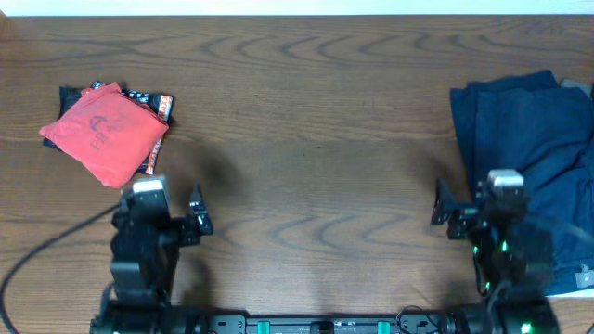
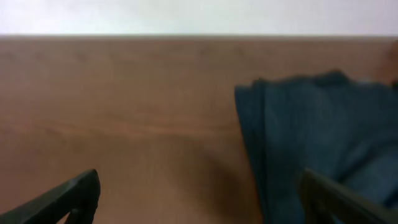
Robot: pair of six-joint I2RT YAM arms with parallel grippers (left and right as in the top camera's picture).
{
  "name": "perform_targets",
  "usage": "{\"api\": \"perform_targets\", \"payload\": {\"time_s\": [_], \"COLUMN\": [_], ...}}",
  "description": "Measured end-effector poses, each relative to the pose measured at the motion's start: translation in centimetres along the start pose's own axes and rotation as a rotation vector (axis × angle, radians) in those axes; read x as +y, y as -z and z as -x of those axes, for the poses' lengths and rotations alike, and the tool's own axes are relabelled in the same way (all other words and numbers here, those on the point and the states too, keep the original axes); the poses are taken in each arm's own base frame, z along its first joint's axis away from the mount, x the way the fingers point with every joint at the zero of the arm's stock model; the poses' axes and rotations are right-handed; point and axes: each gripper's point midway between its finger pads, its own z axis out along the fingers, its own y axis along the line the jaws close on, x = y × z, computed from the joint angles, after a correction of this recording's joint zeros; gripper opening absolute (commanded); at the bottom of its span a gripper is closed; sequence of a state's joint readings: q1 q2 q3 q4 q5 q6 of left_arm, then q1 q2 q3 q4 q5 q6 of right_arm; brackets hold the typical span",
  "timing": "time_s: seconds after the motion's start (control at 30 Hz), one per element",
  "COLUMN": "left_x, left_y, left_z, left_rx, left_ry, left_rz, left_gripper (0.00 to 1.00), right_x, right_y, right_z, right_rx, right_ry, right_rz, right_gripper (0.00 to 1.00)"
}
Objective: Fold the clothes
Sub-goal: 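Move the right gripper over the navy pants pile and grasp its edge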
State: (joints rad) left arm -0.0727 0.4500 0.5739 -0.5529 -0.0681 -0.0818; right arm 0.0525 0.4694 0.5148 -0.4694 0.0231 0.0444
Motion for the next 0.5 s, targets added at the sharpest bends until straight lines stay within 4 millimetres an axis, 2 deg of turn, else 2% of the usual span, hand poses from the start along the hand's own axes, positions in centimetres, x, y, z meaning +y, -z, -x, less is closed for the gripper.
{"api": "perform_targets", "payload": {"time_s": [0.2,0.37,0.43,0.5], "left_x": [-0.3,-1.4,-1.7,-1.9], "left_y": [-0.9,-2.4,-2.8,-3.2], "left_z": [-0.4,-1.9,-2.5,-3.0], "left_rx": [0.237,0.364,0.398,0.428], "left_ry": [-0.028,-0.030,-0.029,-0.028], "left_rz": [0.020,-0.023,-0.037,-0.048], "left_gripper": [0.98,0.98,0.98,0.98], "right_x": [-0.8,-1.6,-2.6,-4.4], "right_y": [-3.2,-7.0,-8.1,-8.9], "right_z": [-1.0,-1.3,-2.2,-3.7], "right_rx": [0.361,0.493,0.535,0.596], "right_ry": [0.008,0.008,0.014,-0.001], "right_rz": [-0.057,-0.094,-0.143,-0.240], "right_gripper": [0.99,0.99,0.98,0.90]}}
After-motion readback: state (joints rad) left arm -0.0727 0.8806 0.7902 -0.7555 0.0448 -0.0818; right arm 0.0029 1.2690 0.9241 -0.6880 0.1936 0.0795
